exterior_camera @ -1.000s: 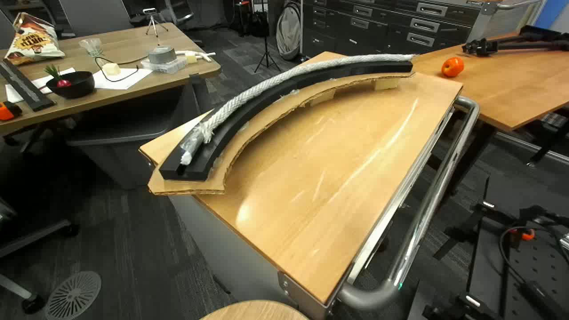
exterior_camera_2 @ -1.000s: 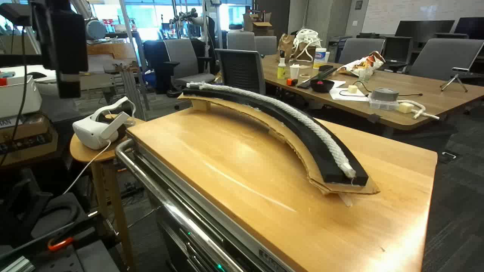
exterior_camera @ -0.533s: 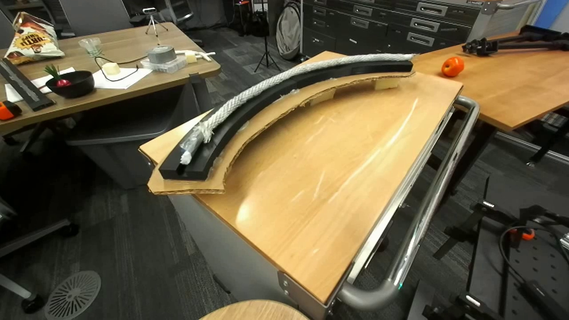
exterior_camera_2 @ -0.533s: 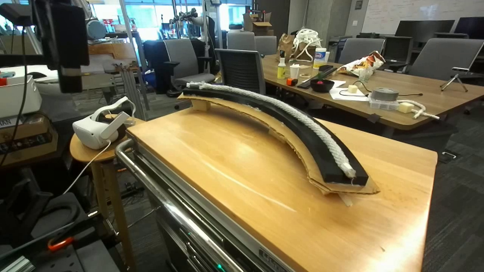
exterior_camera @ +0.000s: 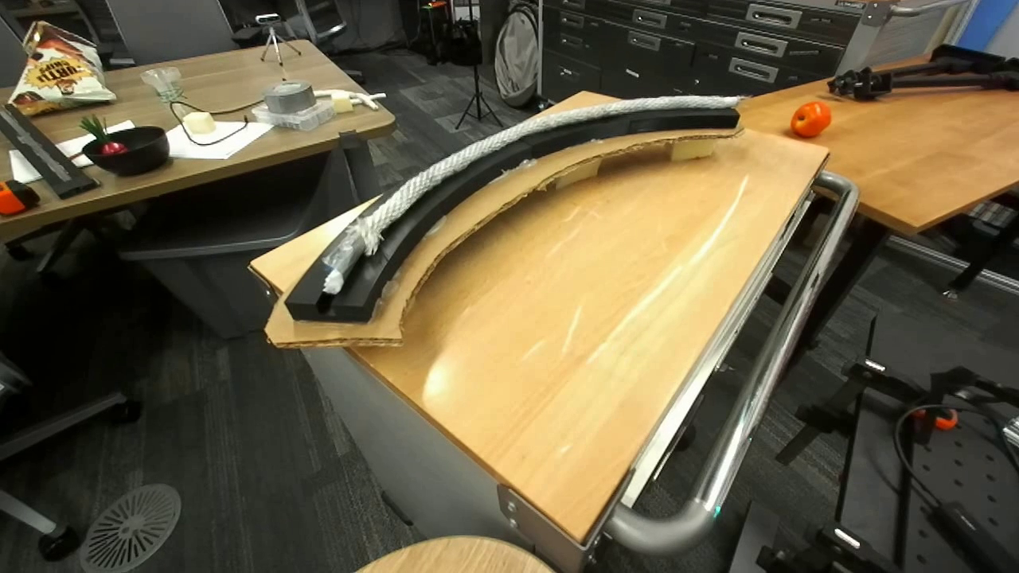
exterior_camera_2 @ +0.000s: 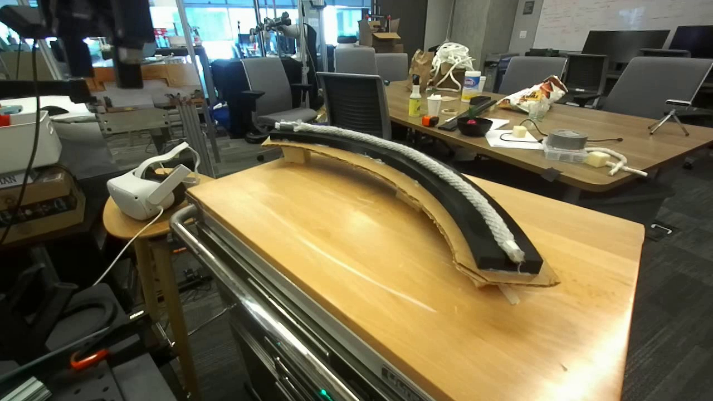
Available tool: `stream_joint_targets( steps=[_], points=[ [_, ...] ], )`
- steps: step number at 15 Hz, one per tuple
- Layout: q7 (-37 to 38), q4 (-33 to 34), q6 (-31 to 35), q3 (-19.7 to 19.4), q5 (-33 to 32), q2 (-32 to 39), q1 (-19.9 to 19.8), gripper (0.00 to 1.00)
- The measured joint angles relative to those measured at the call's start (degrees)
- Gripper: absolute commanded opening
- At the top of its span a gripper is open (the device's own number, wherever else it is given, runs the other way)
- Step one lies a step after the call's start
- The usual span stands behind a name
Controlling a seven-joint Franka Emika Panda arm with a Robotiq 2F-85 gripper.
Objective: Move the rope off the object and onto the table
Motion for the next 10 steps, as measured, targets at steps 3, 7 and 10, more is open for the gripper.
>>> stream_joint_targets(
  steps=[3,7,10],
  points=[
    [-1.9,7.1,2.4,3.4,-0.5,8.9,3.1,1.0],
    [-3.1,10.8,2.6,3.4,-0.9,14.4,3.6,1.0],
    [-7.3,10.6,1.4,3.3,-2.3,14.4,3.9,1.0]
  ],
)
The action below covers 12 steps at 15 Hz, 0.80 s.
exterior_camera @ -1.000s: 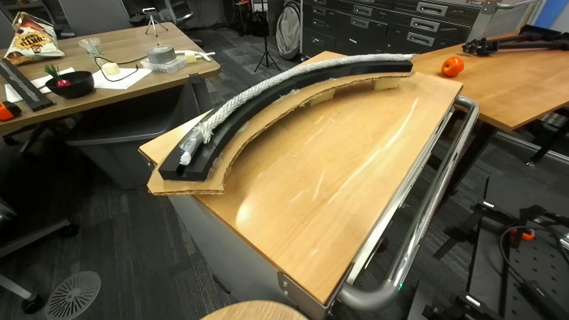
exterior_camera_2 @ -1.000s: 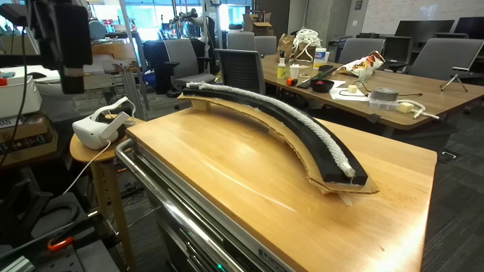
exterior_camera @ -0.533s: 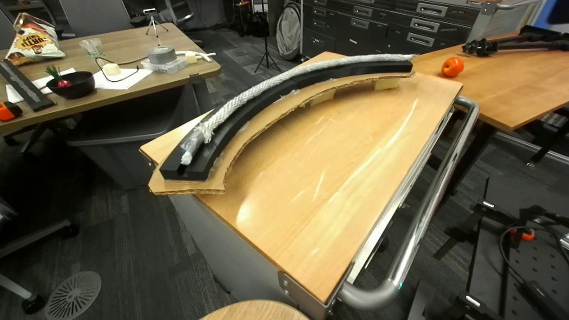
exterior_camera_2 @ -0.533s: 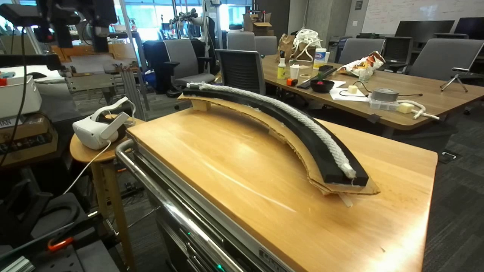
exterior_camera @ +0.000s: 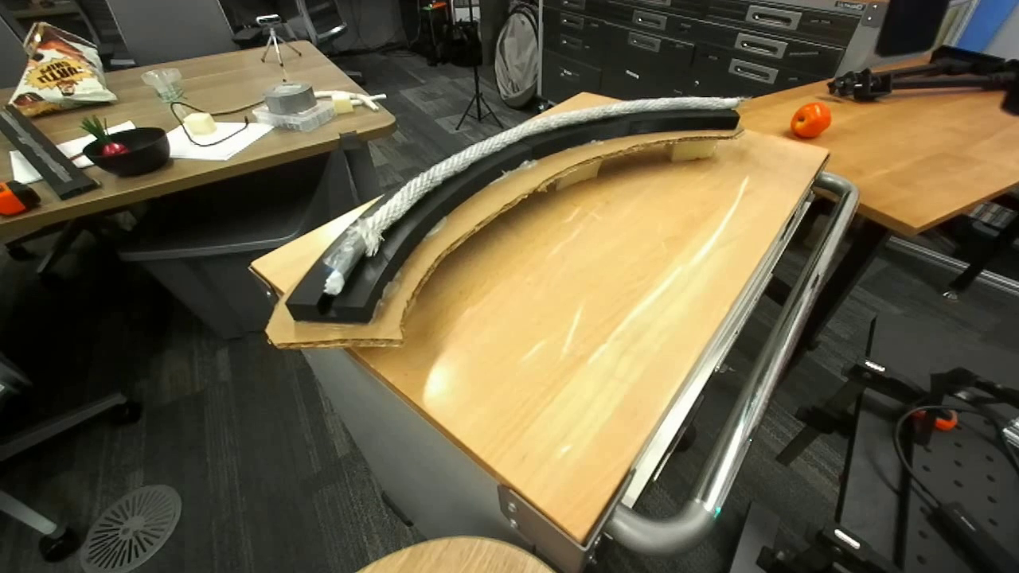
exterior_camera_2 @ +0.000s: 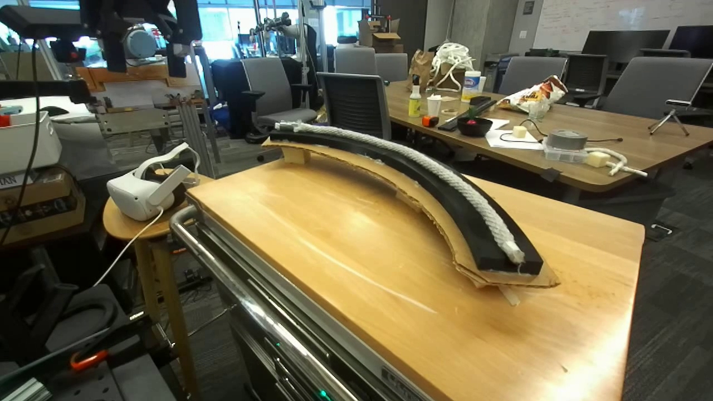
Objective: Move the rope off the object and onto the table
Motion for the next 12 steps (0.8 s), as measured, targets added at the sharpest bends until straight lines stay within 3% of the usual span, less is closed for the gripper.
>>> stream_joint_targets(
  steps=[3,6,9,12],
  points=[
    [-9.4,1.7,-2.3,-1.7,-5.4,-0.5,0.2,1.0],
    [-21.2,6.9,-2.8,-5.9,-10.3,0.5,0.2,1.0],
    [-33.0,13.4,-2.7,-9.8,-9.9,3.6,0.2,1.0],
    [-36.9,17.0,-2.7,-11.0,-8.6,6.6,0.2,1.0]
  ],
)
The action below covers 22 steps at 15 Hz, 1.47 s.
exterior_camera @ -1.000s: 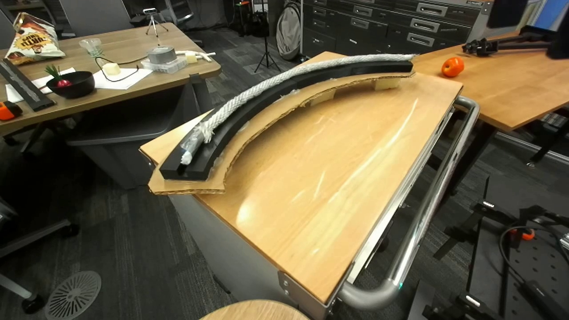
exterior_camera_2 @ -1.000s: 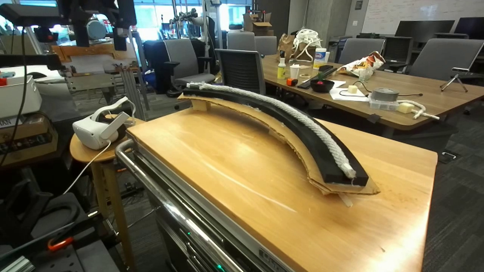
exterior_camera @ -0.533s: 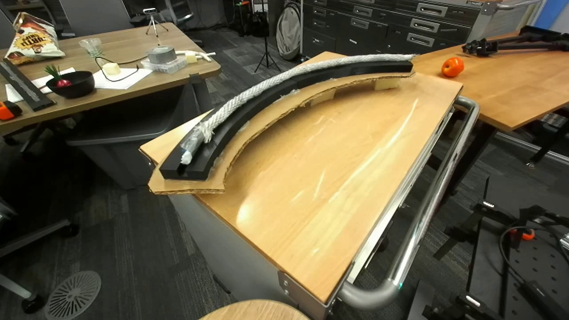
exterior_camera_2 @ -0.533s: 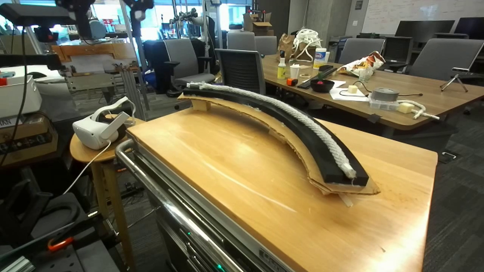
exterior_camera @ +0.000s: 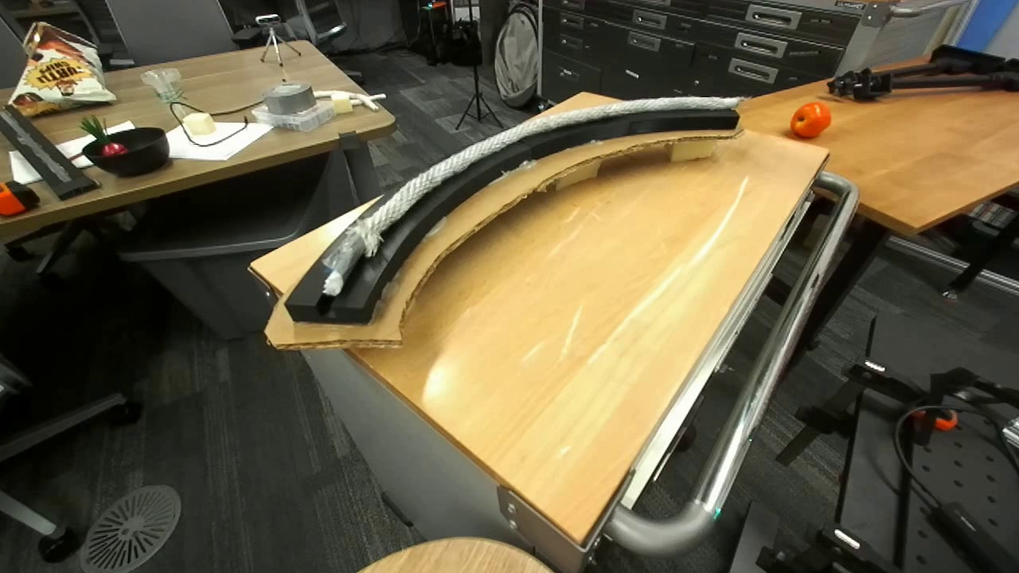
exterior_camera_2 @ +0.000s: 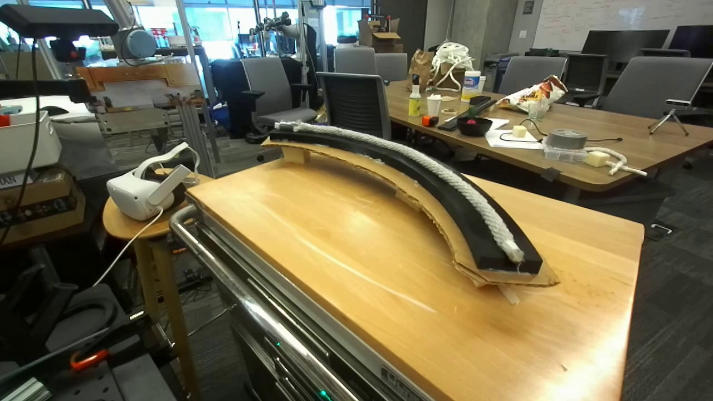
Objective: Move the rope off the object and onto the table
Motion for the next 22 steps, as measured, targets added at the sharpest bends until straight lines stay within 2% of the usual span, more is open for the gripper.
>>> stream_joint_targets(
  steps=[6,8,10,13,15,18,22],
  points=[
    [-0.3,0.3,0.3,0.2,0.5,1.1,0.1,1.0],
    [-2.6,1.4,1.8,-0.1,2.1,2.1,0.1,1.0],
    [-5.6,5.4,0.6,-0.9,5.0,5.4,-0.1,1.0],
    [-7.7,13.5,-5.5,-1.6,11.6,13.4,-1.3,1.0],
    [-3.0,18.9,-7.9,-1.0,13.4,19.2,-2.6,1.0],
    [5.5,26.8,-8.1,0.4,14.6,26.7,-4.0,1.0],
    [7.6,30.4,-8.1,0.7,14.8,29.5,-4.3,1.0]
  ],
)
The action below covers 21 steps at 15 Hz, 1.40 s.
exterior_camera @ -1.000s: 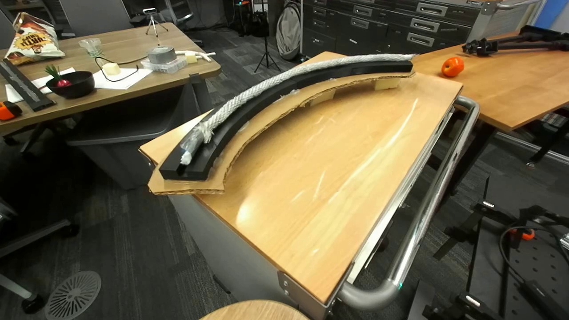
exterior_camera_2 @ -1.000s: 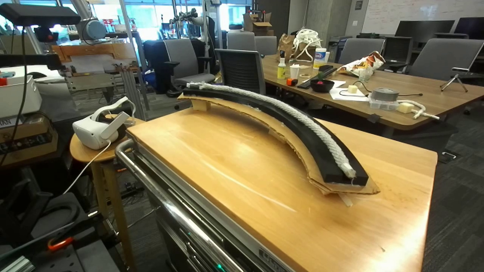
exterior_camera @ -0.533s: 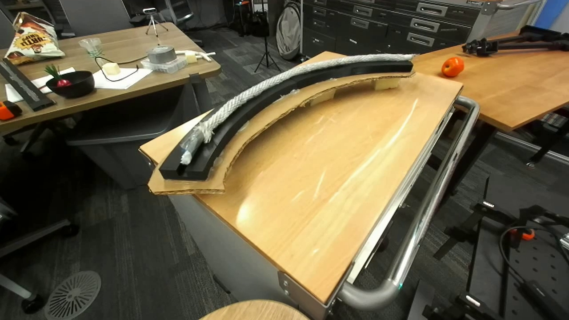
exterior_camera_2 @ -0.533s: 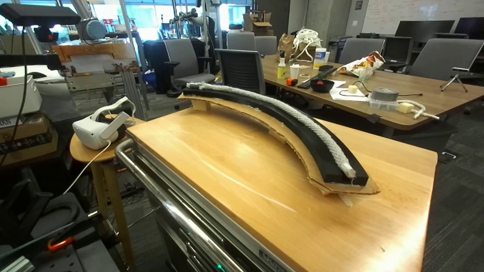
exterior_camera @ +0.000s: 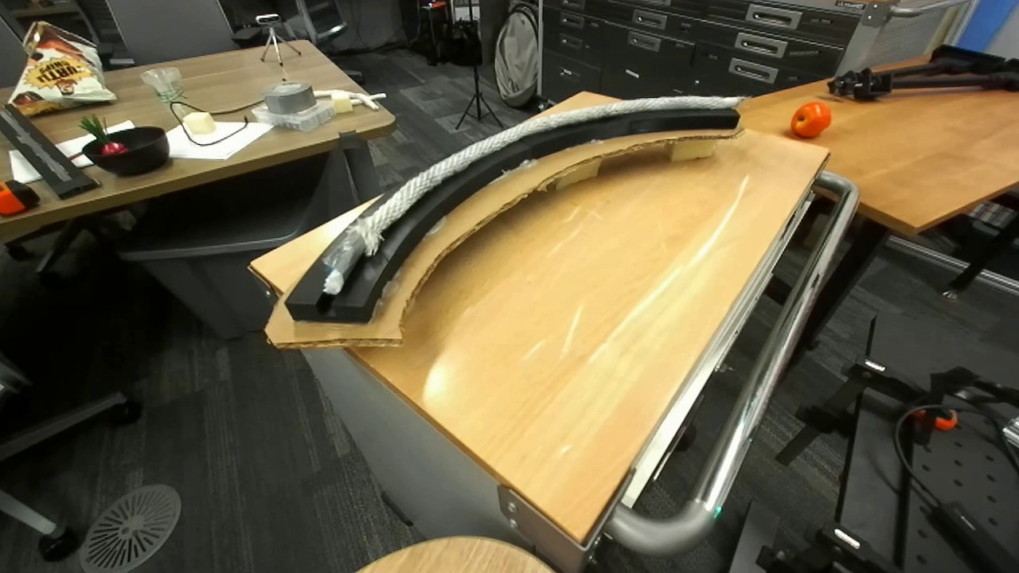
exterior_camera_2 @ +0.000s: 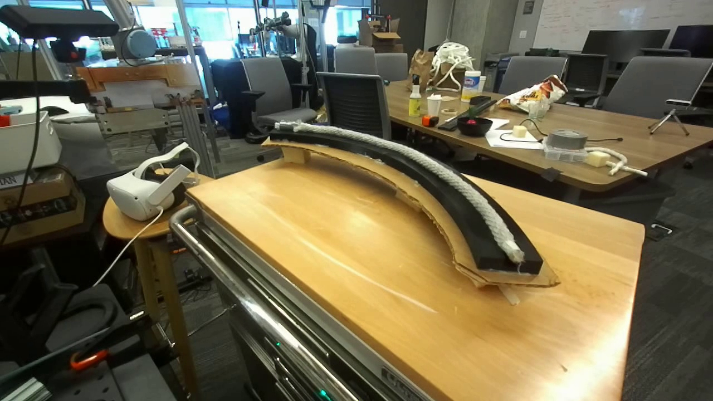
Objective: Move the rope off the object and onto the table
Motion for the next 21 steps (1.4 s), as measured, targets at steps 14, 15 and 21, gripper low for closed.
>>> stream_joint_targets(
  steps=[14,15,21],
  points=[
    [-20.6,6.2,-8.6,5.8,-8.8,5.6,-1.7,1.0],
    [-20.1,6.2,-8.4,5.8,-9.8,5.8,-1.8,1.0],
    [-18.6,9.4,6.2,5.5,-15.8,11.5,-3.7,1.0]
  ],
)
